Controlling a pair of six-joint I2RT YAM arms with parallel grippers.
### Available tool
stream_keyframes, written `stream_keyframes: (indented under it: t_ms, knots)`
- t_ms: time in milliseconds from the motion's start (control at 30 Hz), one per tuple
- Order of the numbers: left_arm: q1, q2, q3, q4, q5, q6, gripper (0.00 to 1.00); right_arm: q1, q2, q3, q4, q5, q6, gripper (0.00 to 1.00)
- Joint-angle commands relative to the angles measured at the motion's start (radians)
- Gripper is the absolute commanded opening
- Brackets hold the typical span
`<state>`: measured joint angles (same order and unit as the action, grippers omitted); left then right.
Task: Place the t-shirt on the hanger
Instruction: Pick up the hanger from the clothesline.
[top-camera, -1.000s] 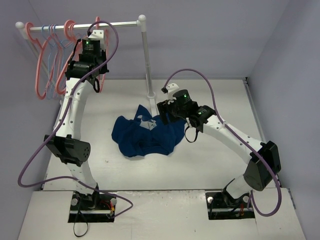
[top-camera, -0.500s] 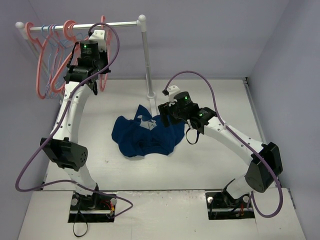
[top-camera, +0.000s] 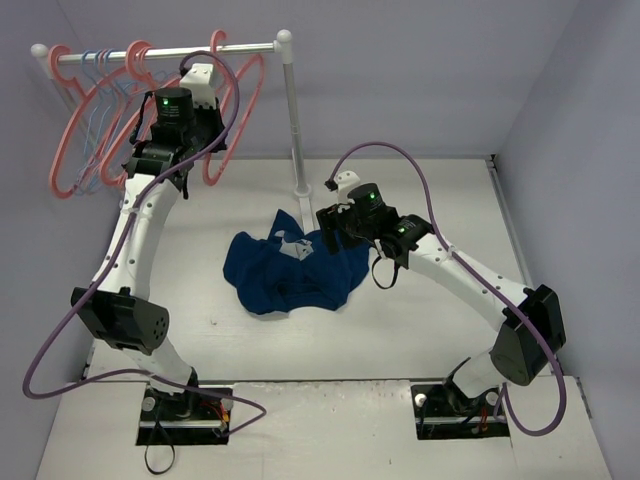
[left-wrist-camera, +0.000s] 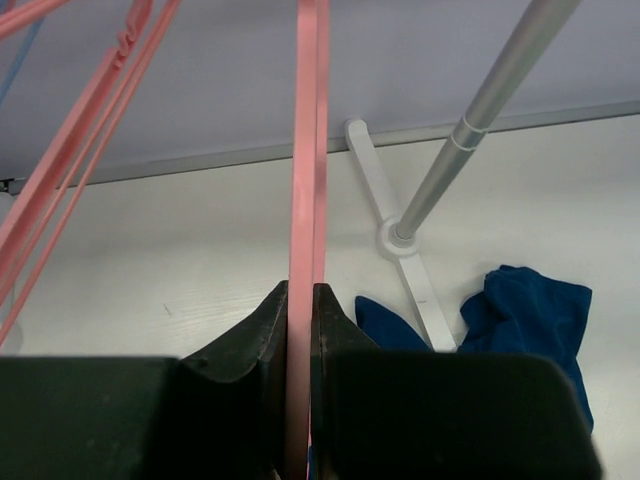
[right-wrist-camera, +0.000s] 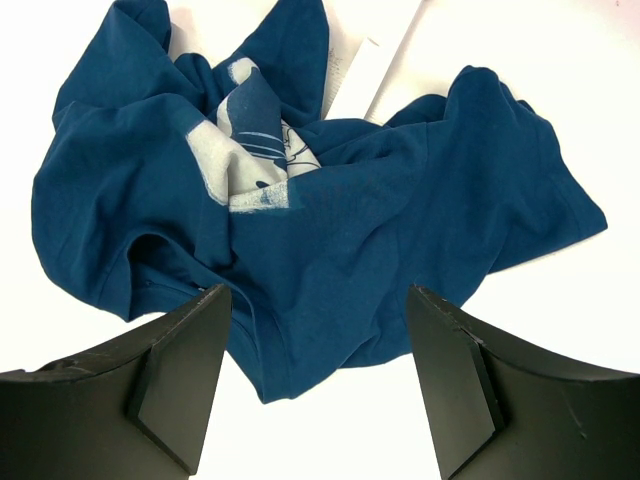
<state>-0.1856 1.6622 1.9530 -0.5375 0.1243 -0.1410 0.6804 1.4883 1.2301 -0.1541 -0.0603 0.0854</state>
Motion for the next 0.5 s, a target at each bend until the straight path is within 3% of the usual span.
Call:
stream_keyframes:
  t_ms: [0,467]
  knots:
    - [0.0,-0.114,-0.015,0.117,0.084,0.003,0.0,-0.004,-0.043,0.002,0.043,0.0,0.0,0.67]
    - [0.0,-0.308,-0.148,0.068,0.091,0.033,0.0,-0.004,-0.049,0.017,0.043,0.002,-0.02,0.67]
